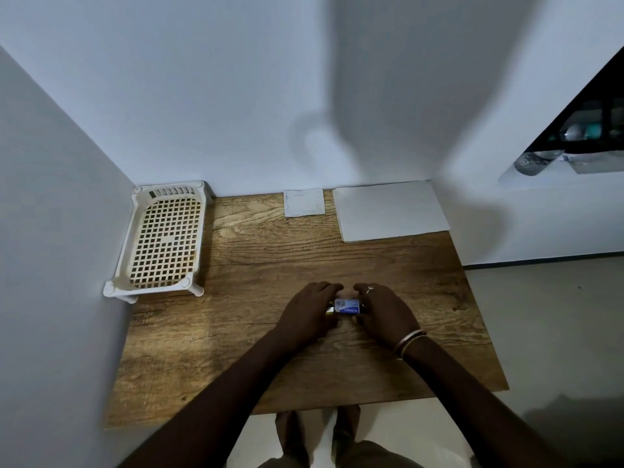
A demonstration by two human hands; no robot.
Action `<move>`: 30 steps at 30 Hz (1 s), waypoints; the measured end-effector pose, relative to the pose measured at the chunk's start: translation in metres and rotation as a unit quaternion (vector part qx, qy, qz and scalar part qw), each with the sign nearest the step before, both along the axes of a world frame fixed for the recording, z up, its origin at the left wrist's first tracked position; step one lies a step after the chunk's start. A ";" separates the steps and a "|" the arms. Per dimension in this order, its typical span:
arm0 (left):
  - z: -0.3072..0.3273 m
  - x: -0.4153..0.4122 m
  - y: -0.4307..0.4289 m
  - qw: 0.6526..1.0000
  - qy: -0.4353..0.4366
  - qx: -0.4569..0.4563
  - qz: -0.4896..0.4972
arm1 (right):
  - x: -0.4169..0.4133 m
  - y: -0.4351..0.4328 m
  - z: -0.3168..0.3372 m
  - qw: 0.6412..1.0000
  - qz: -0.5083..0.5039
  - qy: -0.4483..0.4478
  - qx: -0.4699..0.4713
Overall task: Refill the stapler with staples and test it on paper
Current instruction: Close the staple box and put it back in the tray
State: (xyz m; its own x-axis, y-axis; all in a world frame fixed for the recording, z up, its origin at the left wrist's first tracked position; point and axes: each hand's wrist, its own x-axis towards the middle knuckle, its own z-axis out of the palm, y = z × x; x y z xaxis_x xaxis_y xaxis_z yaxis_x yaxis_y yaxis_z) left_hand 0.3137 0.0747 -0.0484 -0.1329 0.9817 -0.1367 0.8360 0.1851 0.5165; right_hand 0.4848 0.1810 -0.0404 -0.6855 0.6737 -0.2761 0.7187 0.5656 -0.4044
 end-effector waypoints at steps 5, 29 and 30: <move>0.008 -0.003 0.008 0.999 0.003 0.003 -0.039 | -0.009 0.003 0.004 0.999 0.034 0.007 -0.015; 0.011 -0.001 0.002 0.996 0.035 -0.023 -0.077 | -0.012 -0.006 0.013 0.997 0.078 -0.022 0.011; 0.012 -0.001 0.002 0.996 0.032 -0.019 -0.076 | -0.013 -0.006 0.014 0.997 0.077 -0.021 0.009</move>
